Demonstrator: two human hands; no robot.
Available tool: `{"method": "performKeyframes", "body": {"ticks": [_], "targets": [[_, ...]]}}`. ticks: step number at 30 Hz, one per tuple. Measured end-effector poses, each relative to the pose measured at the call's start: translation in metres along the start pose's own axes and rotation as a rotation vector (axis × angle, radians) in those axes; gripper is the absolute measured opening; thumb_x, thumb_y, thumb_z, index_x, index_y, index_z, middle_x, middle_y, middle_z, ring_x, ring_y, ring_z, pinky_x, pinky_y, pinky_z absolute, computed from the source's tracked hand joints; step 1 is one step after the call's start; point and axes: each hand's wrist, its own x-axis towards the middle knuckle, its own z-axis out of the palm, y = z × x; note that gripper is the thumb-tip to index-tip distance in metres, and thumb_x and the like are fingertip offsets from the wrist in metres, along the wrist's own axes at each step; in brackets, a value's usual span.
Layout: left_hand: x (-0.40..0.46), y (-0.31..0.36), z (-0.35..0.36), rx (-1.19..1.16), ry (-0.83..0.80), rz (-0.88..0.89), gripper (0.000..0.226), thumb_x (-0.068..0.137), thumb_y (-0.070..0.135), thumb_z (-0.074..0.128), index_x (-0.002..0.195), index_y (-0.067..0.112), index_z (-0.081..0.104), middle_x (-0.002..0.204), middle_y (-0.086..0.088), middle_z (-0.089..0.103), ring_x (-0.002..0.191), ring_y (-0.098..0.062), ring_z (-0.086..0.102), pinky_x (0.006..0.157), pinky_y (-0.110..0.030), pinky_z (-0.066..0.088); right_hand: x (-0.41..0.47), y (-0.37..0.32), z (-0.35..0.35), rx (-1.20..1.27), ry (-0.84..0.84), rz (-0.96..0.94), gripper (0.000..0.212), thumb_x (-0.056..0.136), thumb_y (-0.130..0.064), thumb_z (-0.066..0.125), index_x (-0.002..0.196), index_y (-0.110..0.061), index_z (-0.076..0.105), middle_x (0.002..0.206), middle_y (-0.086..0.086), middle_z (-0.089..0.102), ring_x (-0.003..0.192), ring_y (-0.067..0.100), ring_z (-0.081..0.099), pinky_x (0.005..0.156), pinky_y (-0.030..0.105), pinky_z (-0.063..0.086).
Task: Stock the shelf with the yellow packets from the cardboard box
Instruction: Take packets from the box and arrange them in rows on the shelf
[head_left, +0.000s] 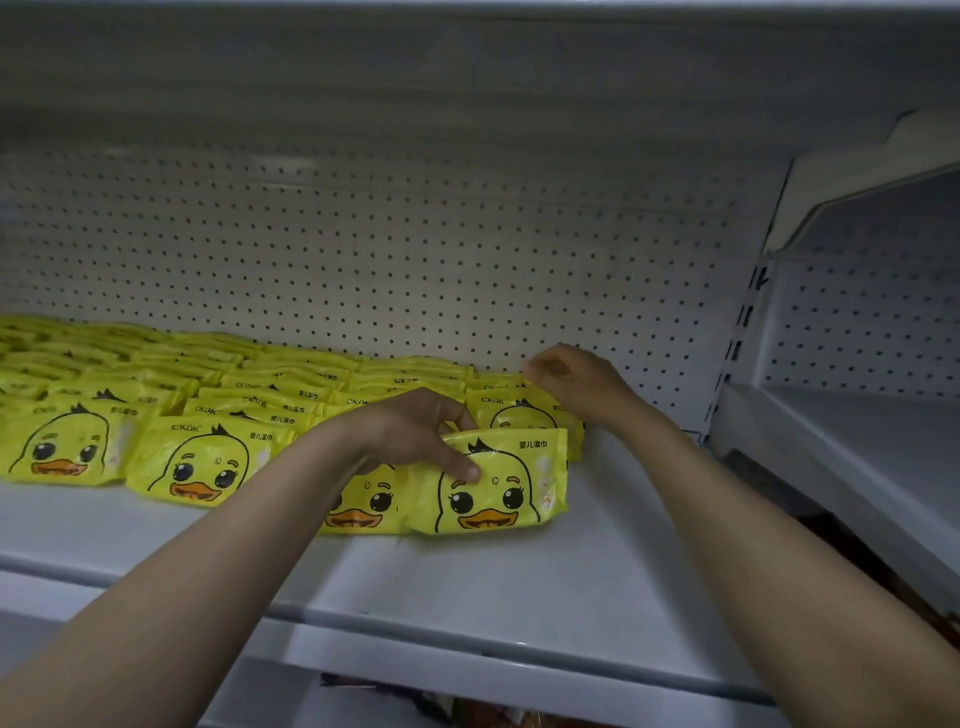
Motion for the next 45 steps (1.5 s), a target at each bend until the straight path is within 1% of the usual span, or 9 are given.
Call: {"method": "performKeyframes", "body": {"ticks": [3, 6, 12, 15, 20, 28, 34, 40, 45], "targets": [[0.012, 0.007, 0.000, 0.048, 0.042, -0.011, 0.036, 0.064, 0.030, 0.089, 0.090, 0.029, 0.063, 0.087, 0.004, 0.059, 0.087, -0.013, 0.054, 0.071, -0.025, 0.038, -0.028, -0.037, -0.025, 0.105, -0.287, -0.045, 0.038, 0.086, -0.056, 0.065, 0.111, -0.028, 0.069, 0.109, -0.013, 0.071, 0.107, 0.003, 0.064, 0.099, 0.029, 0.049], [0.023, 0.015, 0.000, 0.081, 0.078, 0.003, 0.041, 0.061, 0.032, 0.090, 0.092, 0.030, 0.063, 0.090, 0.001, 0.062, 0.088, -0.015, 0.056, 0.073, -0.027, 0.041, -0.047, -0.055, -0.032, -0.167, -0.465, -0.085, 0.051, 0.072, -0.051, 0.082, 0.116, -0.033, 0.065, 0.108, -0.014, 0.069, 0.101, 0.003, 0.064, 0.090, 0.026, 0.052], [0.032, 0.020, 0.014, 0.034, 0.298, 0.139, 0.034, 0.068, 0.037, 0.085, 0.093, 0.026, 0.065, 0.094, -0.003, 0.072, 0.087, -0.020, 0.066, 0.080, -0.040, 0.052, -0.051, -0.036, -0.023, -0.330, -0.283, -0.105, 0.039, 0.070, -0.039, 0.085, 0.102, -0.028, 0.064, 0.083, -0.012, 0.058, 0.080, 0.011, 0.057, 0.058, 0.024, 0.040], [0.036, 0.004, 0.023, 0.389, 0.472, 0.107, 0.042, 0.090, 0.055, 0.055, 0.123, 0.029, 0.059, 0.118, -0.005, 0.064, 0.113, -0.020, 0.056, 0.092, -0.037, 0.046, -0.045, -0.015, -0.028, -0.363, -0.225, -0.060, 0.039, 0.071, -0.037, 0.085, 0.100, -0.022, 0.065, 0.086, -0.009, 0.060, 0.083, 0.014, 0.057, 0.061, 0.026, 0.041], [0.039, -0.021, 0.044, 0.739, 0.389, -0.101, 0.060, 0.097, 0.059, 0.028, 0.146, 0.025, 0.036, 0.156, -0.003, 0.031, 0.147, -0.031, 0.017, 0.118, -0.050, 0.015, -0.030, 0.013, -0.017, -0.378, -0.195, 0.026, 0.056, 0.069, -0.041, 0.086, 0.115, -0.018, 0.065, 0.106, 0.000, 0.063, 0.094, 0.017, 0.057, 0.075, 0.028, 0.047], [0.037, -0.037, 0.053, 0.858, 0.520, -0.027, 0.055, 0.097, 0.055, 0.035, 0.142, 0.023, 0.039, 0.148, -0.001, 0.043, 0.143, -0.028, 0.027, 0.117, -0.047, 0.018, -0.016, 0.026, 0.005, -0.267, -0.177, 0.090, 0.055, 0.069, -0.040, 0.086, 0.115, -0.018, 0.066, 0.106, 0.001, 0.061, 0.099, 0.021, 0.059, 0.073, 0.028, 0.045], [0.037, -0.043, 0.058, 0.872, 0.616, 0.037, 0.061, 0.089, 0.056, 0.026, 0.131, 0.020, 0.053, 0.133, -0.003, 0.058, 0.133, -0.030, 0.043, 0.111, -0.044, 0.028, -0.011, 0.027, 0.013, -0.240, -0.138, 0.093, 0.062, 0.066, -0.040, 0.088, 0.120, -0.019, 0.064, 0.117, 0.001, 0.063, 0.104, 0.019, 0.058, 0.088, 0.033, 0.051], [0.036, -0.042, 0.058, 0.859, 0.635, 0.036, 0.053, 0.093, 0.051, 0.036, 0.134, 0.022, 0.052, 0.134, -0.003, 0.057, 0.133, -0.030, 0.043, 0.111, -0.043, 0.027, -0.015, 0.027, 0.025, -0.235, -0.068, 0.093, 0.056, 0.069, -0.040, 0.085, 0.118, -0.024, 0.064, 0.097, -0.006, 0.058, 0.097, 0.019, 0.059, 0.078, 0.029, 0.048], [0.037, -0.042, 0.058, 0.868, 0.624, 0.017, 0.054, 0.094, 0.052, 0.034, 0.138, 0.025, 0.047, 0.138, -0.001, 0.054, 0.135, -0.027, 0.041, 0.112, -0.041, 0.026, -0.014, 0.027, 0.036, -0.255, -0.026, 0.088, 0.063, 0.068, -0.047, 0.084, 0.123, -0.027, 0.061, 0.117, -0.003, 0.066, 0.106, 0.020, 0.061, 0.080, 0.031, 0.049]]}}
